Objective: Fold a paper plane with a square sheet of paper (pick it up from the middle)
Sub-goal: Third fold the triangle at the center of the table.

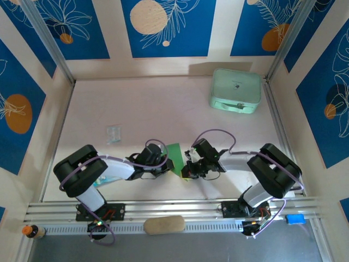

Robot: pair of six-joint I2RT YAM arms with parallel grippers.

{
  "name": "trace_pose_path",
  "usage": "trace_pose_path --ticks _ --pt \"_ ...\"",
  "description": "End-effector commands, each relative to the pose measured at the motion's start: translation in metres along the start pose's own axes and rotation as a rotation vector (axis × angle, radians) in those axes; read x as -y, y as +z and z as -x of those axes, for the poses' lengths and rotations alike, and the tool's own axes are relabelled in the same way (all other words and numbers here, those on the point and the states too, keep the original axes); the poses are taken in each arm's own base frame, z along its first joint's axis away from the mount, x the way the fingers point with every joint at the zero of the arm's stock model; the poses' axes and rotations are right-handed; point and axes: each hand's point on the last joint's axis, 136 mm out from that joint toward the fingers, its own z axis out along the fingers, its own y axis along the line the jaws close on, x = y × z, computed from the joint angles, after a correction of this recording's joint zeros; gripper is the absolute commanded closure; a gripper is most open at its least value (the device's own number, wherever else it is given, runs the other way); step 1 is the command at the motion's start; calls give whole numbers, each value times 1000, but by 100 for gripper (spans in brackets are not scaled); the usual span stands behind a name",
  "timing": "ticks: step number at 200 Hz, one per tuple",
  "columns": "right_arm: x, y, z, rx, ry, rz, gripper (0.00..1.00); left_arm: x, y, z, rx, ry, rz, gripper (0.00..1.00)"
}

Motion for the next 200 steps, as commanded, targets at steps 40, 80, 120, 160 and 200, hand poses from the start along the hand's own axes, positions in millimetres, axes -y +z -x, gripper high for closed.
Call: trace_pose_path --ticks 40,80,120,160,200 --pt "-29 -9 15 -4 -30 48 97 -24 0 -3 -5 -7 83 100" --pt "-18 6 17 -50 -6 23 97 -22 0 -3 -3 -7 79 100" --pt "16 8 -10 -75 69 -53 97 -21 2 -1 1 -5 79 100" --pt "21 11 -12 -79 87 -49 99 -18 2 0 0 1 72 100" --pt "22 11 -11 -78 90 -56 100 5 -2 7 17 45 17 98"
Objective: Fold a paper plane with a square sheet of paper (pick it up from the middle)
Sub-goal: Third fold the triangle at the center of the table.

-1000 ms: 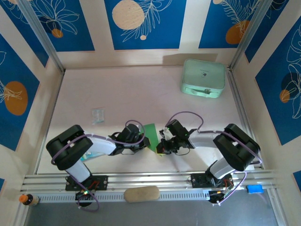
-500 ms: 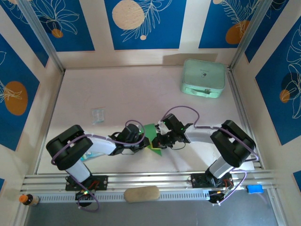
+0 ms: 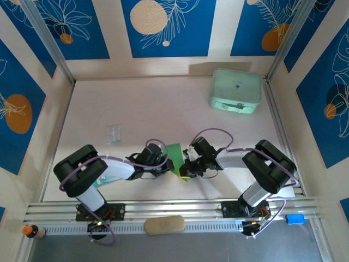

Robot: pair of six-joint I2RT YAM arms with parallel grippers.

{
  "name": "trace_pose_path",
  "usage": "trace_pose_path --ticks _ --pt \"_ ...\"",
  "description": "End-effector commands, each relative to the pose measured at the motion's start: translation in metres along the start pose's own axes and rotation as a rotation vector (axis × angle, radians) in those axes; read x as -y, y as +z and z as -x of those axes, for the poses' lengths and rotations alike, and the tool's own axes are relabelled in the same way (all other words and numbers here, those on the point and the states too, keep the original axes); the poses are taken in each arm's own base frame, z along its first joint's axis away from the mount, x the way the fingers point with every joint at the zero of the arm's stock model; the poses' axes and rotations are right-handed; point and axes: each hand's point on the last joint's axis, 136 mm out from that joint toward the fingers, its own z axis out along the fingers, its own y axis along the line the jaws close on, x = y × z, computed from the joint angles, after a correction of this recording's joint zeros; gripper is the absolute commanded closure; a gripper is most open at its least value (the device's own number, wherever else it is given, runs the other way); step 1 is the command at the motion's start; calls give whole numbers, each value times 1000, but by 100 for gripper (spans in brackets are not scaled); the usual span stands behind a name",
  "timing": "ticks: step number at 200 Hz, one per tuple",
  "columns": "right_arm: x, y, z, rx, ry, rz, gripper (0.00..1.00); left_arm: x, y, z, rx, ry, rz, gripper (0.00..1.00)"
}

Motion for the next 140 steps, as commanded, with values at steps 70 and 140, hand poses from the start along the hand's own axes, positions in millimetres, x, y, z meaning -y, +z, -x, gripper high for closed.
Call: trace_pose_path --ticks 70,140 --pt "32 2 -17 -49 112 -100 100 34 -14 7 62 117 5 96" --pt "35 2 -17 -48 120 -106 100 -20 1 -5 35 34 131 100"
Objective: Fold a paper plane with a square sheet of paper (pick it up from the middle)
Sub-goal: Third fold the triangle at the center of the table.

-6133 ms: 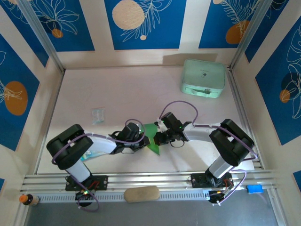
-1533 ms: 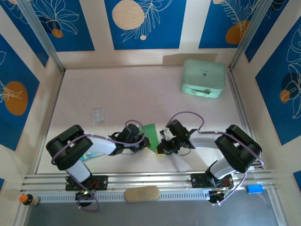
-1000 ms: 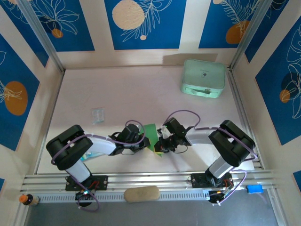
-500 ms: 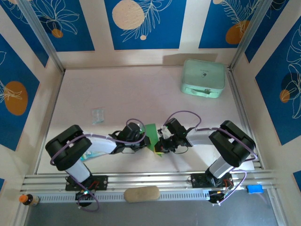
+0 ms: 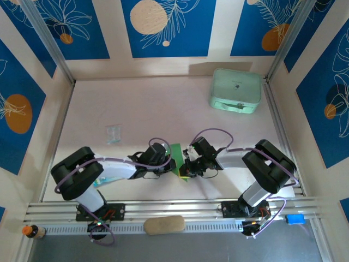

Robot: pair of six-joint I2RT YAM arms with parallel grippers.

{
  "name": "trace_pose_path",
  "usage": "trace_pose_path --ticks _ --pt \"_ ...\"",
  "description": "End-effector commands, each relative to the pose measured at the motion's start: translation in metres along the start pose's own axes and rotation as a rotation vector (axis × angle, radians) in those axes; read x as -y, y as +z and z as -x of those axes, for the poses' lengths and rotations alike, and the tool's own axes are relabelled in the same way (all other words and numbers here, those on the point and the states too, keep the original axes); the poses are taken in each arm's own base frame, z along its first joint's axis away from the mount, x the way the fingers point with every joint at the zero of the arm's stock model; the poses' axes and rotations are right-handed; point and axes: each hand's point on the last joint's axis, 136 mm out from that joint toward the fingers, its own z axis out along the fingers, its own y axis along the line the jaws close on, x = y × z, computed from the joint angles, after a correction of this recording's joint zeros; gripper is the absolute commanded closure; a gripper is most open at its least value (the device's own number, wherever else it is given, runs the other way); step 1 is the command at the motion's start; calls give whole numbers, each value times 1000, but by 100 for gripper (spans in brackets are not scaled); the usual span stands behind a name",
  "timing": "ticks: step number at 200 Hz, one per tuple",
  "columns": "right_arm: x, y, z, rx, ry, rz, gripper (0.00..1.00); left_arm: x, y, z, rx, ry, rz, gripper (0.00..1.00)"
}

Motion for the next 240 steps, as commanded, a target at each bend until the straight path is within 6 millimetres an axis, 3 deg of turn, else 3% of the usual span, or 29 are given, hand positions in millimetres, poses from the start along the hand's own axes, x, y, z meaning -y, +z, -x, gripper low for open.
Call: trace_pose_path --ticks 1,198,240 --pt "34 3 -18 -52 108 -109 100 -28 4 -1 15 -45 72 100" --pt "34 2 -19 -53 111 -111 100 -62 -30 45 83 -107 76 100" --pt "32 2 -19 -50 104 -103 100 -41 -40 57 104 -87 29 100"
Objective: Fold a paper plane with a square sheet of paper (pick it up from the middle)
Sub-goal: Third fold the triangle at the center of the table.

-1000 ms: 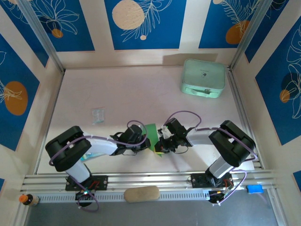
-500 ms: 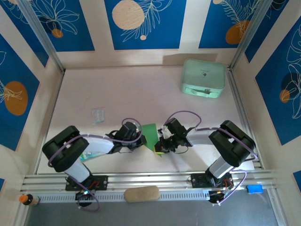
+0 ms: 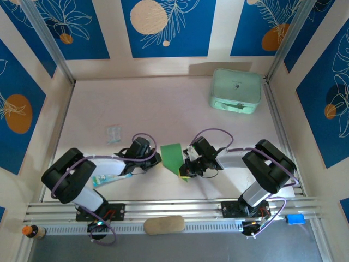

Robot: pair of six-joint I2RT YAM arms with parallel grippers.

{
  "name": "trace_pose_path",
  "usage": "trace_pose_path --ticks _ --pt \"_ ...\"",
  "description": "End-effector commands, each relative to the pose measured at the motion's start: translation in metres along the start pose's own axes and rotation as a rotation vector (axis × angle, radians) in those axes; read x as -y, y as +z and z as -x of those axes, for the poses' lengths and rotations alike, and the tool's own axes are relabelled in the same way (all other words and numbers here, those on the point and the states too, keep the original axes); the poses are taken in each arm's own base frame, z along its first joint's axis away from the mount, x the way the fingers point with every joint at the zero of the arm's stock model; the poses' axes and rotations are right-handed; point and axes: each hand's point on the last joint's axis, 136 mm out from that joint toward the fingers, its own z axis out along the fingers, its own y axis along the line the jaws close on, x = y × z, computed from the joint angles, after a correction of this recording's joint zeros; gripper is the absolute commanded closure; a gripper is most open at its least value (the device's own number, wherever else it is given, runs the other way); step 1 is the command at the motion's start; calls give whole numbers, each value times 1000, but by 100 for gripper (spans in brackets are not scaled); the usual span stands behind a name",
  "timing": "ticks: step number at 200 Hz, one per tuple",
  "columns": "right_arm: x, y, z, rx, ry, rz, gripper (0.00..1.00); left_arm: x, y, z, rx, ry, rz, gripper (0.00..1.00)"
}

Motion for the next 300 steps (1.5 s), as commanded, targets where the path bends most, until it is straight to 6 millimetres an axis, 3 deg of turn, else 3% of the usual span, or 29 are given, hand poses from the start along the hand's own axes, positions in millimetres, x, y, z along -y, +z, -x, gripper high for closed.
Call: trace_pose_path --ticks 1,40,83,110,128,171,230,264,300 --pt "32 2 -19 -50 100 -104 100 10 -9 3 -3 31 -15 99" --pt "31 1 -18 -48 98 -106 100 42 -15 -2 -5 86 -90 98" --pt "30 0 -17 -40 91 -107 100 61 4 -27 -77 146 -133 97" --pt "29 -1 -17 -41 87 -104 100 53 19 -37 -116 132 -126 97" --pt "25 -2 -15 -38 76 -93 100 37 26 -42 -134 107 -82 98" --pt "-5 -12 -5 -1 -9 -30 100 2 27 -49 -140 75 12 100" --pt "-32 4 20 -19 -95 -22 100 4 26 -49 -135 74 5 100" --pt "-25 23 25 -58 -96 -72 100 5 27 -49 -136 72 0 100" --pt "-1 21 9 -75 -68 -133 100 1 26 -49 -130 66 10 100"
